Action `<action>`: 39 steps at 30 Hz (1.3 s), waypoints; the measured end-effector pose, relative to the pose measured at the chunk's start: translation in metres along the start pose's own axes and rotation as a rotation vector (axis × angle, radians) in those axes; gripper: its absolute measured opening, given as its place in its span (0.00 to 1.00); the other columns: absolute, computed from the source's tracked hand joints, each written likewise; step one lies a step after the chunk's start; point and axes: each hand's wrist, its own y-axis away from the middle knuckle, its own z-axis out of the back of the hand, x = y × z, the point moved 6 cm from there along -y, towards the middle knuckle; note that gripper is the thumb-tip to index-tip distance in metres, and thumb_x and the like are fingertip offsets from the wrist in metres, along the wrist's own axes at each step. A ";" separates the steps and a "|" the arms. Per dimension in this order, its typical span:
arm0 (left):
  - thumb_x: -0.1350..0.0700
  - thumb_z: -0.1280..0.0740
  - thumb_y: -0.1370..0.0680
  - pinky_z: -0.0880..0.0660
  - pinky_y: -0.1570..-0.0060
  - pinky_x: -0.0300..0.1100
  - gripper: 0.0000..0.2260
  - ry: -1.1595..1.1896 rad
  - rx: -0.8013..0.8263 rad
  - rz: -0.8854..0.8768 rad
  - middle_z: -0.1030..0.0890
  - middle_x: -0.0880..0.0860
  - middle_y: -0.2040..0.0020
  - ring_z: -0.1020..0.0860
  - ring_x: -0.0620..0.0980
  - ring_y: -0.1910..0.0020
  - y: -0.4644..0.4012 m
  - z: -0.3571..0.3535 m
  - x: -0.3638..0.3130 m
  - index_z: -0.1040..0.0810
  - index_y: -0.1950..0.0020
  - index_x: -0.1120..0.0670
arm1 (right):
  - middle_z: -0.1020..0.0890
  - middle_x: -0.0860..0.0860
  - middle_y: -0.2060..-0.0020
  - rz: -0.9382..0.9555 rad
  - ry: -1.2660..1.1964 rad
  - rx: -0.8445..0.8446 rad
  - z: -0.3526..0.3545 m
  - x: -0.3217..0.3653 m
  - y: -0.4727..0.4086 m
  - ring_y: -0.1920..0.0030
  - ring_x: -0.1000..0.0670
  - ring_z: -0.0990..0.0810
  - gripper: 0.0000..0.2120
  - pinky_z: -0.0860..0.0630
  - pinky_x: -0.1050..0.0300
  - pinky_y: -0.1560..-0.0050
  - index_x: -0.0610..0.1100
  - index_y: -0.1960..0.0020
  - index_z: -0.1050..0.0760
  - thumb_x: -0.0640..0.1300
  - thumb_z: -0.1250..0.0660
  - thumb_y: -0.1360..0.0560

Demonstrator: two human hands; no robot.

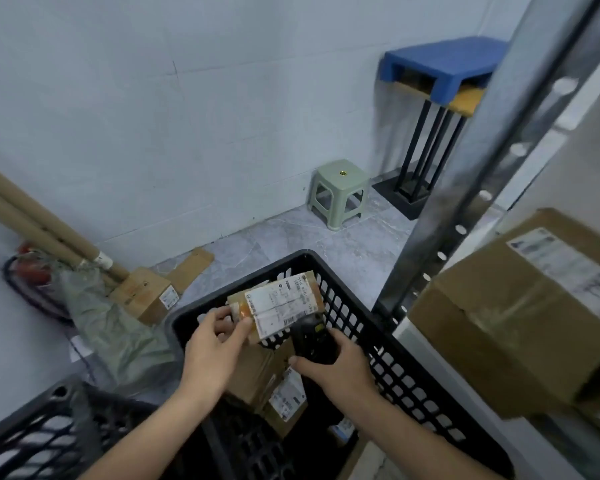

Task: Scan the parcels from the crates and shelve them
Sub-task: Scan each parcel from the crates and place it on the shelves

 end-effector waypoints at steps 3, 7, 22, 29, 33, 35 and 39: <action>0.54 0.29 0.21 0.18 0.47 0.51 0.28 0.193 0.052 0.031 0.16 0.52 0.49 0.15 0.48 0.51 0.025 0.015 -0.009 0.33 0.25 0.39 | 0.16 0.63 0.52 0.033 -0.052 0.019 -0.002 0.029 0.032 0.51 0.66 0.19 0.22 0.24 0.71 0.52 0.58 0.43 0.21 0.49 0.16 0.32; 0.63 0.29 0.22 0.17 0.57 0.46 0.24 0.312 0.113 -0.028 0.17 0.57 0.49 0.14 0.49 0.56 0.065 0.037 -0.040 0.24 0.36 0.36 | 0.20 0.68 0.56 0.095 -0.140 0.048 -0.006 0.069 0.077 0.56 0.71 0.23 0.21 0.27 0.74 0.57 0.63 0.52 0.27 0.46 0.17 0.31; 0.65 0.23 0.32 0.21 0.44 0.48 0.27 0.151 0.190 -0.347 0.18 0.42 0.42 0.18 0.48 0.44 0.248 0.117 -0.143 0.23 0.41 0.40 | 0.13 0.65 0.56 0.318 -0.238 0.036 0.026 0.148 0.288 0.50 0.64 0.15 0.22 0.23 0.73 0.52 0.53 0.45 0.21 0.37 0.17 0.32; 0.67 0.25 0.27 0.22 0.47 0.38 0.18 0.180 0.212 -0.429 0.15 0.45 0.45 0.18 0.45 0.44 0.303 0.140 -0.177 0.18 0.43 0.47 | 0.12 0.54 0.46 0.372 -0.194 -0.018 0.047 0.171 0.380 0.43 0.54 0.14 0.26 0.19 0.55 0.37 0.48 0.37 0.19 0.44 0.15 0.32; 0.63 0.23 0.27 0.22 0.40 0.47 0.15 0.173 0.261 -0.475 0.14 0.43 0.49 0.17 0.45 0.46 0.337 0.147 -0.191 0.17 0.47 0.46 | 0.13 0.59 0.45 0.424 -0.132 -0.104 0.065 0.180 0.436 0.43 0.58 0.15 0.26 0.21 0.64 0.42 0.51 0.37 0.19 0.41 0.16 0.32; 0.61 0.23 0.27 0.21 0.43 0.47 0.15 0.167 0.306 -0.493 0.14 0.44 0.49 0.16 0.46 0.47 0.361 0.149 -0.192 0.18 0.46 0.44 | 0.13 0.60 0.46 0.423 -0.103 -0.141 0.070 0.179 0.468 0.44 0.58 0.14 0.24 0.21 0.66 0.45 0.51 0.39 0.19 0.39 0.16 0.32; 0.60 0.23 0.27 0.19 0.47 0.43 0.23 0.138 0.379 -0.518 0.15 0.46 0.46 0.16 0.45 0.47 0.408 0.156 -0.197 0.19 0.39 0.37 | 0.13 0.58 0.45 0.409 -0.024 -0.166 0.076 0.177 0.533 0.42 0.56 0.15 0.26 0.20 0.61 0.41 0.52 0.37 0.19 0.41 0.16 0.32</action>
